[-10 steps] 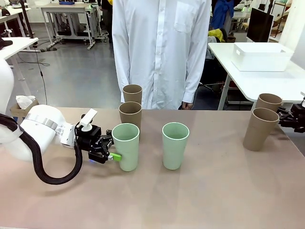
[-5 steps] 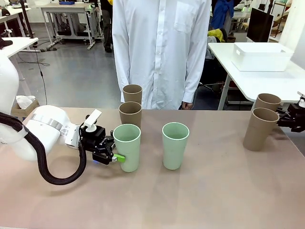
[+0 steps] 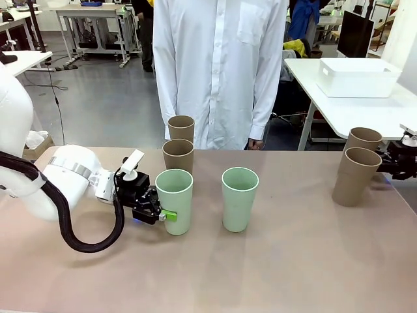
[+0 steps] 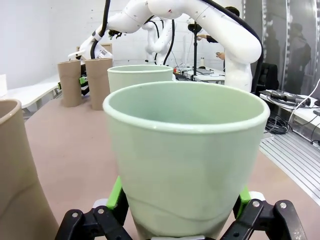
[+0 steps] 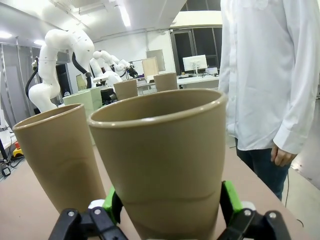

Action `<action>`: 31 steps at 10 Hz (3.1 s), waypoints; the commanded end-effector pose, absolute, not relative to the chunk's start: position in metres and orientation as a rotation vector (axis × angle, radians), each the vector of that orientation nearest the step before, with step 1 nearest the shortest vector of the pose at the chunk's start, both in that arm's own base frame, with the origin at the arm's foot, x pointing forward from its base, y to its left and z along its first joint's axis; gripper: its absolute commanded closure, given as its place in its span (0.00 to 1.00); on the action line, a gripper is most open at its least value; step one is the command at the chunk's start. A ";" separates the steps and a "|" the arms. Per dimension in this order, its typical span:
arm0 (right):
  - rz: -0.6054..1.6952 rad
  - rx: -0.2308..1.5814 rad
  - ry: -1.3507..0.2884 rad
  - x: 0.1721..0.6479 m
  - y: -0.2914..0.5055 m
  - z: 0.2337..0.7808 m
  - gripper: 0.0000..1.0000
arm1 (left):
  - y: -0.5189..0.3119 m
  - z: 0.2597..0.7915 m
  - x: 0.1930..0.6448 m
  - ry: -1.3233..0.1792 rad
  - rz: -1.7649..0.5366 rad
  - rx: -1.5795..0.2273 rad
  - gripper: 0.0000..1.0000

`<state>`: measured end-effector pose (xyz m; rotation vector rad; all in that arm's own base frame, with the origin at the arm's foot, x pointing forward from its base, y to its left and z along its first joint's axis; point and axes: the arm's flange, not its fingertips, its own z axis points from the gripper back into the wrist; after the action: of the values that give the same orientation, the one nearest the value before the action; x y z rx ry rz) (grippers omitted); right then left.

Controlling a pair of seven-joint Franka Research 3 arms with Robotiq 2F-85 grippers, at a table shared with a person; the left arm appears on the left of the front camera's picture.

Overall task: Stack the cups and store them in the basket.
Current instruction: Pick up two Reusable plastic cups , one in each hand.

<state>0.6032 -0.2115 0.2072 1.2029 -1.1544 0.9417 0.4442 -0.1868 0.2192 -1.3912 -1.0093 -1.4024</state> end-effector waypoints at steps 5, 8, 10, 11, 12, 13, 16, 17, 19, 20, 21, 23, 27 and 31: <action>0.898 1.229 -1.173 0.605 -0.199 0.214 0.00 | -0.194 0.213 0.441 -1.080 -1.411 -1.399 0.00; 0.906 1.229 -1.194 0.608 -0.199 0.213 0.38 | -0.191 0.213 0.442 -1.089 -1.411 -1.390 0.27; 0.908 1.231 -1.200 0.609 -0.200 0.212 0.58 | -0.189 0.213 0.442 -1.092 -1.417 -1.367 0.47; 0.945 1.249 -1.181 0.608 -0.201 0.210 0.55 | -0.189 0.214 0.441 -1.088 -1.432 -1.372 0.58; 0.927 1.222 -1.171 0.605 -0.203 0.206 0.55 | -0.191 0.224 0.449 -1.023 -1.413 -1.390 0.58; 0.927 1.222 -1.171 0.605 -0.203 0.206 0.55 | -0.191 0.224 0.449 -1.023 -1.413 -1.390 0.58; 0.925 1.227 -1.169 0.604 -0.204 0.203 0.15 | -0.190 0.224 0.450 -1.018 -1.411 -1.390 0.15; 0.904 1.205 -1.215 0.601 -0.208 0.221 0.15 | -0.185 0.236 0.448 -1.029 -1.418 -1.368 0.15; 0.885 1.172 -1.289 0.600 -0.211 0.262 0.15 | -0.177 0.262 0.448 -1.065 -1.397 -1.368 0.15; 0.889 1.153 -1.318 0.601 -0.210 0.282 0.15 | -0.172 0.276 0.446 -1.076 -1.386 -1.385 0.15; 0.885 1.135 -1.330 0.601 -0.207 0.305 0.15 | -0.168 0.293 0.442 -1.083 -1.383 -1.406 0.15; 0.862 1.097 -1.328 0.593 -0.197 0.348 0.15 | -0.160 0.328 0.427 -1.100 -1.376 -1.430 0.15; 0.804 1.007 -1.371 0.538 -0.183 0.423 0.15 | -0.132 0.392 0.403 -1.152 -1.374 -1.437 0.15; 0.856 1.045 -1.311 0.466 -0.151 0.432 0.15 | -0.076 0.437 0.393 -1.215 -1.376 -1.352 0.15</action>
<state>0.4832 -0.1700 0.4331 1.0503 -1.3381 0.8468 0.4015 -0.0883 0.4315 -1.3486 -1.2246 -1.3853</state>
